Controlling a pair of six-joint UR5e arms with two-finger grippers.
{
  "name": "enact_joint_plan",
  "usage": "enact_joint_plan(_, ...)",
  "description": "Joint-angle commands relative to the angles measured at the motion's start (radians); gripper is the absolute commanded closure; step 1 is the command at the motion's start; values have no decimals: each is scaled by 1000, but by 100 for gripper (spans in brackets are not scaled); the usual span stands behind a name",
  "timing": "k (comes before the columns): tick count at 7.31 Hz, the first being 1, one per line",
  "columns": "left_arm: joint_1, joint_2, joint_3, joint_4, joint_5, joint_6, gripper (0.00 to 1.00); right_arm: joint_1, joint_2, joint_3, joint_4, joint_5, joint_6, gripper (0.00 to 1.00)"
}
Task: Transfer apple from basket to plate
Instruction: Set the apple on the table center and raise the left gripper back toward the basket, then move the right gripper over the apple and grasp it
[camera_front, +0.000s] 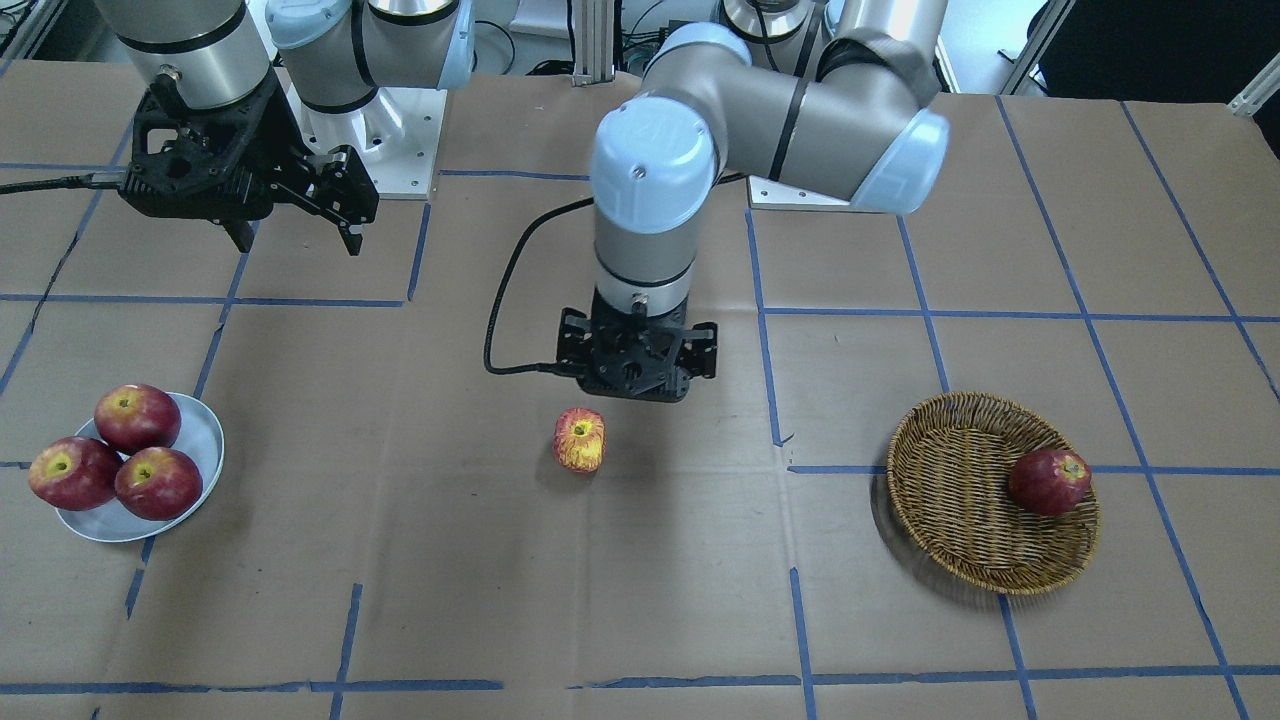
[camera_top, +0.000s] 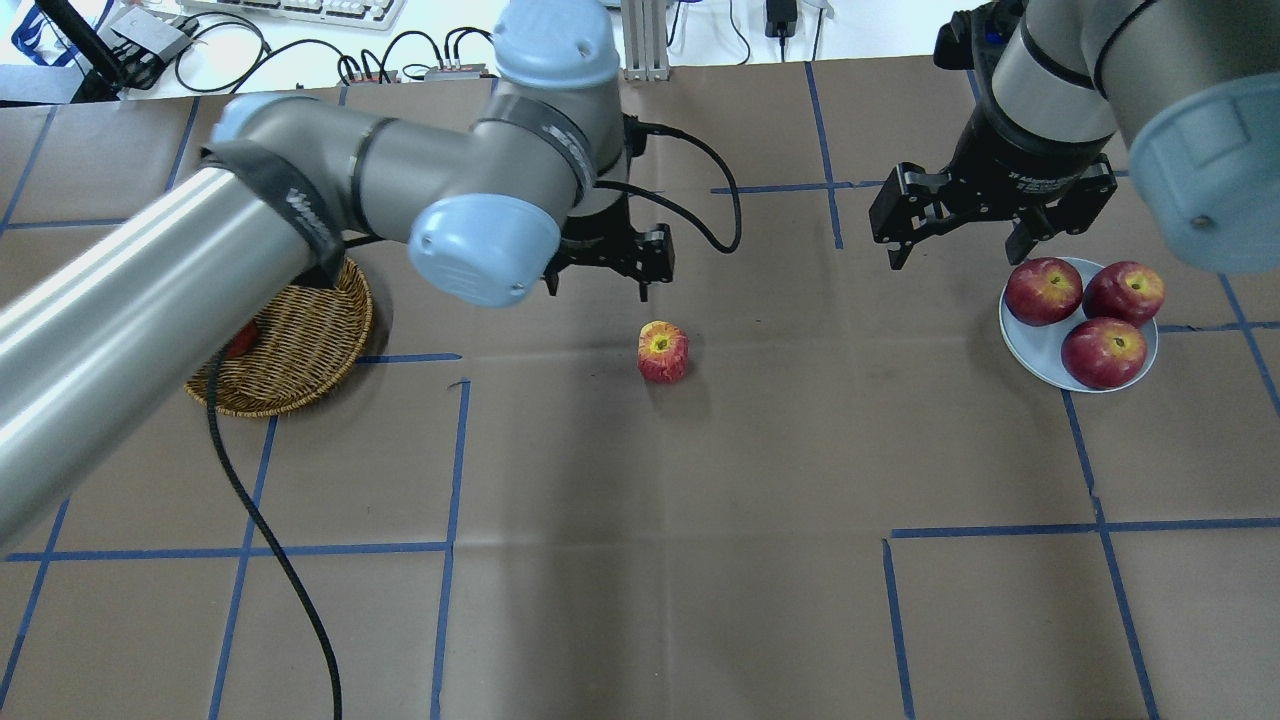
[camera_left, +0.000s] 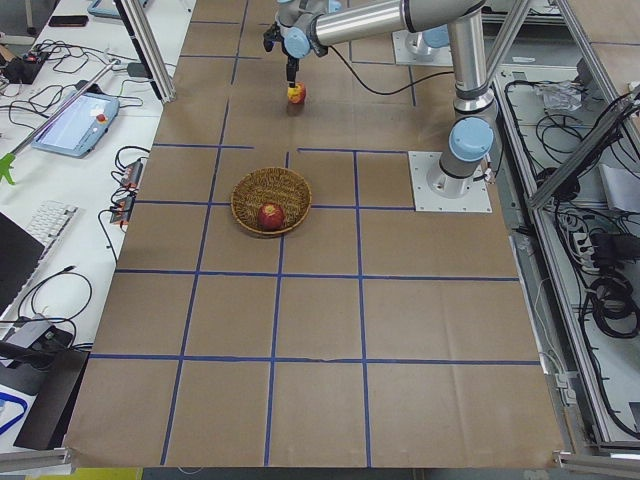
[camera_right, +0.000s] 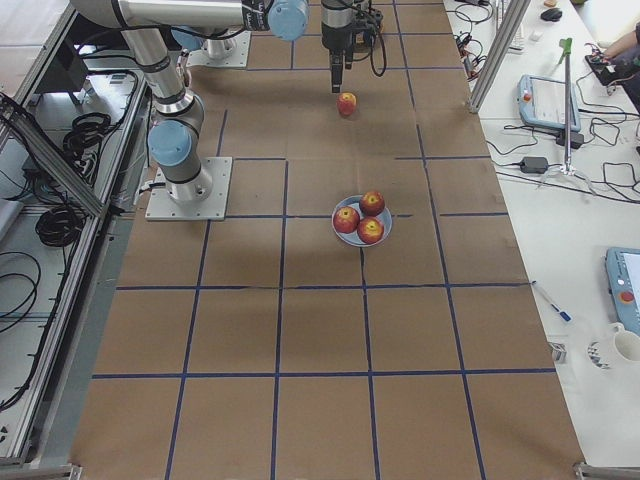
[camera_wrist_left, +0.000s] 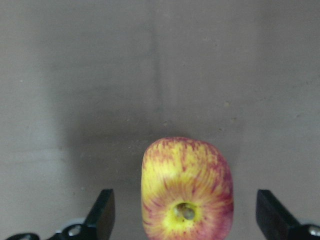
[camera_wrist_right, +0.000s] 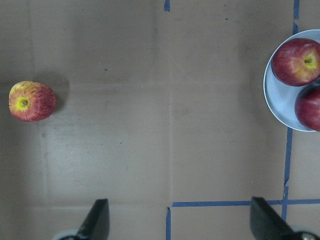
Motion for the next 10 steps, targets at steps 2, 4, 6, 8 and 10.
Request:
enact_joint_plan(2,242,264,-27,-260,1,305,1,15,52,-6,-57,0,39,0)
enact_joint_plan(4,275,356,-58,-301,-2,374,1,133,138,-27,-148,-4,169,0)
enact_joint_plan(6,275,361,-79,-297,-5,374,1,243,253,-91,-193,-9,325,0)
enact_joint_plan(8,285,361,-81,-297,-7,376,1,337,368,-98,-332,-15,427,0)
enact_joint_plan(10,286,361,-81,-287,-4,376,1,386,474,-96,-442,-17,516,0)
